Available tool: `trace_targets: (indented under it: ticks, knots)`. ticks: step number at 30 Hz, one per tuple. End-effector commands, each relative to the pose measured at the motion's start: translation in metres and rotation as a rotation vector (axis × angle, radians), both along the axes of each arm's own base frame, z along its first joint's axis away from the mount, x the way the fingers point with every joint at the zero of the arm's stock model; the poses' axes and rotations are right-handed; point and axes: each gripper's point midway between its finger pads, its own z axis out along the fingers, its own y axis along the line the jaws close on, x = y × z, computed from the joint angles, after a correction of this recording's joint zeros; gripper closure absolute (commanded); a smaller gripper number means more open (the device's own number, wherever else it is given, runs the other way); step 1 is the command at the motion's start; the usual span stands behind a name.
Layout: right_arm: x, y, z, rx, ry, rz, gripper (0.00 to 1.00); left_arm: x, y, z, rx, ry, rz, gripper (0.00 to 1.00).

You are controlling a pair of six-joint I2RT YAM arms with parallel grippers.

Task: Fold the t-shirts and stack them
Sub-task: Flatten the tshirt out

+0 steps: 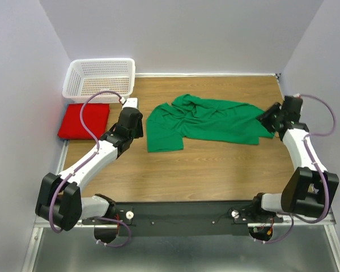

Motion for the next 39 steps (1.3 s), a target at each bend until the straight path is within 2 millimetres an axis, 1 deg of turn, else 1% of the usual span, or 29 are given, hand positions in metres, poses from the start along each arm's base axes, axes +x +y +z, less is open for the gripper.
trace_targets:
  ticks: [1, 2, 5, 6, 9, 10, 13, 14, 17, 19, 28, 35, 39]
  knots:
    - [-0.047, -0.028, -0.057, 0.117, 0.158, -0.119, 0.54, 0.000, -0.002, 0.010, -0.039, -0.033, -0.006, 0.54]
    - [-0.055, -0.035, -0.071, 0.155, 0.185, -0.144, 0.54, 0.000, -0.002, 0.010, -0.041, -0.033, -0.006, 0.55]
    - [-0.060, -0.037, -0.084, 0.223, 0.200, -0.145, 0.54, -0.001, -0.002, 0.009, -0.042, -0.031, -0.009, 0.54]
    - [-0.061, -0.036, -0.092, 0.240, 0.207, -0.146, 0.53, -0.001, -0.002, 0.009, -0.041, -0.031, -0.007, 0.54]
    - [-0.062, -0.035, -0.102, 0.269, 0.213, -0.150, 0.52, -0.001, -0.001, 0.009, -0.035, -0.030, -0.003, 0.55]
    - [-0.066, -0.034, -0.110, 0.274, 0.232, -0.154, 0.52, 0.000, 0.000, 0.009, -0.036, -0.032, 0.000, 0.54]
    - [-0.069, -0.037, -0.120, 0.265, 0.244, -0.168, 0.52, -0.001, -0.001, 0.008, -0.036, -0.028, -0.002, 0.54]
    - [-0.072, -0.035, -0.128, 0.273, 0.261, -0.171, 0.52, -0.001, -0.001, 0.009, -0.037, -0.028, -0.004, 0.54]
    - [-0.078, -0.034, -0.138, 0.280, 0.278, -0.183, 0.52, -0.001, -0.002, 0.008, -0.036, -0.026, -0.006, 0.54]
    - [-0.077, -0.036, -0.141, 0.275, 0.267, -0.194, 0.52, -0.001, -0.002, 0.007, -0.036, -0.025, -0.007, 0.54]
    - [-0.076, -0.033, -0.158, 0.314, 0.273, -0.208, 0.52, 0.000, -0.001, 0.008, -0.035, -0.027, -0.003, 0.54]
    - [-0.078, -0.030, -0.167, 0.328, 0.283, -0.210, 0.52, -0.001, -0.001, 0.006, -0.035, -0.022, -0.005, 0.54]
    - [-0.078, -0.031, -0.167, 0.319, 0.282, -0.208, 0.56, -0.001, -0.001, 0.005, -0.033, -0.019, -0.005, 0.55]
